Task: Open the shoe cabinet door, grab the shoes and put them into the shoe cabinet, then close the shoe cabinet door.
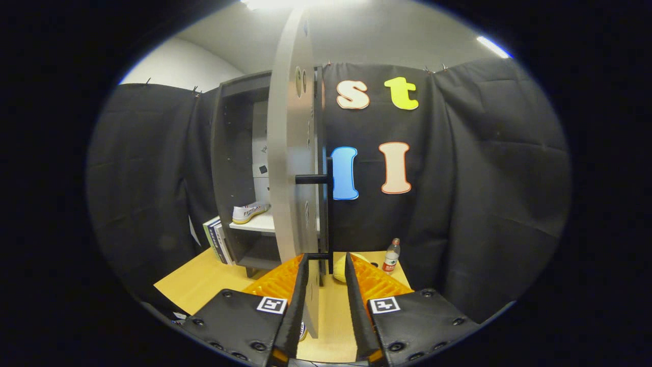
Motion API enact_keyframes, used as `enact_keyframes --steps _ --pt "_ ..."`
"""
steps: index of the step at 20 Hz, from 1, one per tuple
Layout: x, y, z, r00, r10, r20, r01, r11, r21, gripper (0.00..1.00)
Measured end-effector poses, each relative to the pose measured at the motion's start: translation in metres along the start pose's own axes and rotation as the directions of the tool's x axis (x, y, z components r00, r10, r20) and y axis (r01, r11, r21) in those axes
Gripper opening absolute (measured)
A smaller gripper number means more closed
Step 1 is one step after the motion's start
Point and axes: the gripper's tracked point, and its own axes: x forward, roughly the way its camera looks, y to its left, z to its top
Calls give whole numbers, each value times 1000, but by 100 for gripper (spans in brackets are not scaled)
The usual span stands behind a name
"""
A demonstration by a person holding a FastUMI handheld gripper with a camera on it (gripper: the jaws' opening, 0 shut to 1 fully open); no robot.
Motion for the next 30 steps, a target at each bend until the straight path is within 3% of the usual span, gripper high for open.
enact_keyframes --steps 2,4,8,11,15,20,26,30 --pt "-2 5 1 1000 -14 10 14 1000 21 56" --pt "-3 12 5 999 -34 38 32 998 53 80" --pt "-17 38 1 996 -64 59 61 997 45 95" --pt "-18 72 -13 995 -100 27 99 995 27 99" --pt "-9 126 -43 997 -68 -46 71 995 68 99" --pt "23 162 -89 989 -50 -139 51 999 7 99" --pt "89 165 -153 971 -25 -236 20 1000 -24 99" --pt "134 155 -216 931 -15 -364 14 1000 -5 99"
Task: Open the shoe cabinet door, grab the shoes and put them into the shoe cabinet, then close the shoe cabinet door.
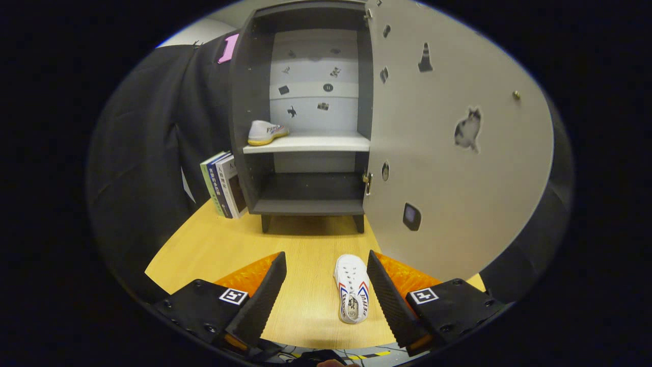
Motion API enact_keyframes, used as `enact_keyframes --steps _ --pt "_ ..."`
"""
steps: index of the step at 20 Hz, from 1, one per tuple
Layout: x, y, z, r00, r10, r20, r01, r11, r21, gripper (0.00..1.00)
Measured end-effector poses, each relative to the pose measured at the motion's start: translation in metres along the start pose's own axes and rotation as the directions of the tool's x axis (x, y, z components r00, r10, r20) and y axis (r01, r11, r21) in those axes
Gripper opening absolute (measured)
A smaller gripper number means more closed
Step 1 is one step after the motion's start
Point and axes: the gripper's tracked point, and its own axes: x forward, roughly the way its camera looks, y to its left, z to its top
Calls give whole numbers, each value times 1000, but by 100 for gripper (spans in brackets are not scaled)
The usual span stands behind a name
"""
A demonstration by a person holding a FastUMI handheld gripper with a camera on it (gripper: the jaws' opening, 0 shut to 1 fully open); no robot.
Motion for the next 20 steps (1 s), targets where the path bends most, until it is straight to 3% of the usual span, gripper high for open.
enact_keyframes --steps 8,11,16,18,20 --pt "106 -11 -91 958 25 -284 -29 1000 -10 99" --pt "131 -25 -123 920 4 -392 -25 998 -49 99" --pt "157 -25 -145 890 15 -455 -53 996 -72 99" --pt "163 -27 -152 880 4 -475 -56 994 -96 98" --pt "166 -29 -160 866 -5 -501 -67 990 -125 86"
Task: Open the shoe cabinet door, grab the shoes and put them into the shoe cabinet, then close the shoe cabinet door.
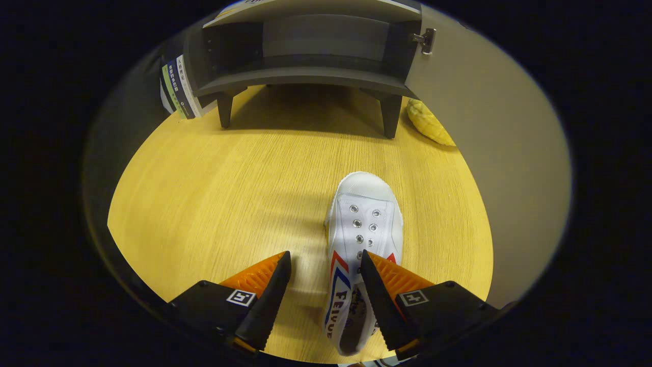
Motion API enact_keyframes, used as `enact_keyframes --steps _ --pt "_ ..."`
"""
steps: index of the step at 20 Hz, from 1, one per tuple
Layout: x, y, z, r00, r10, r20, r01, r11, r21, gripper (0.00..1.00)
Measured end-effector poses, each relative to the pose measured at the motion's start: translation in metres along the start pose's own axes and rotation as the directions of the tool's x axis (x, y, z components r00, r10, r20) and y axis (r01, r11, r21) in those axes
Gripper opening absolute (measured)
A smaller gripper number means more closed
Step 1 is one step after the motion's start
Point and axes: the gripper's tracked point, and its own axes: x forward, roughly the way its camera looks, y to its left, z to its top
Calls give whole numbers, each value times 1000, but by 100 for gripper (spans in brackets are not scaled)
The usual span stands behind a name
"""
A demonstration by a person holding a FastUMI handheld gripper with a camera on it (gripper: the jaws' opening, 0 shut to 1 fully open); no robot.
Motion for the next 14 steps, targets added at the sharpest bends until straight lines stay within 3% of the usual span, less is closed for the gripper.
enact_keyframes --steps 1,2,7,9,10,12,14 --pt "2 -3 -3 1000 -11 -12 11 1000 -9 87" --pt "5 -7 -2 1000 -28 -11 27 999 -17 81" --pt "6 -18 -3 998 -65 -16 64 995 -71 34" --pt "6 -19 -4 997 -70 -23 67 991 -119 34" --pt "5 -19 -5 997 -71 -37 66 989 -131 25" --pt "7 -20 -4 997 -68 -39 63 990 -123 24" --pt "3 -20 -3 998 -49 -27 46 992 -119 15"
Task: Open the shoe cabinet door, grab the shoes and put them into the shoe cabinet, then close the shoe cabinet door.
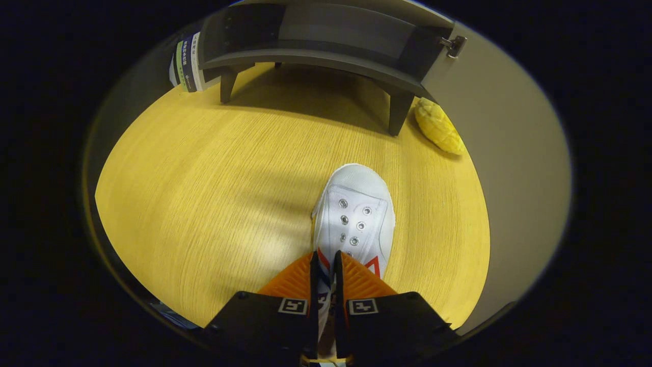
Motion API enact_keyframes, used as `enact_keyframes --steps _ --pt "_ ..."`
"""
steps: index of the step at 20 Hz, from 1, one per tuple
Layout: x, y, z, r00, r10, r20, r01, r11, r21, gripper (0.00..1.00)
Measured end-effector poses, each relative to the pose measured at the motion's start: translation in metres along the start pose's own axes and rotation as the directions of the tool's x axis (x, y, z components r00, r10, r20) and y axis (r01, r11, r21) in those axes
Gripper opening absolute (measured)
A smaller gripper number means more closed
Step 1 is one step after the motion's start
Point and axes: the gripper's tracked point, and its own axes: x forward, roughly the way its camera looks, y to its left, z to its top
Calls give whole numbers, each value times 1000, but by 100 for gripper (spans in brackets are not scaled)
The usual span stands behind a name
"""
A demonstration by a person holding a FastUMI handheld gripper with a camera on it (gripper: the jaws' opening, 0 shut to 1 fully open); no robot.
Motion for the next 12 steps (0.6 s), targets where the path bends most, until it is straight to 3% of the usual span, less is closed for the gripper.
enact_keyframes --steps 2,4,8,12 --pt "-3 6 2 999 51 -1 -51 999 8 7" --pt "0 10 -2 999 43 -20 -43 999 25 2" --pt "-19 3 7 1000 7 16 -8 998 59 2" --pt "-50 5 29 997 13 72 -21 993 118 2"
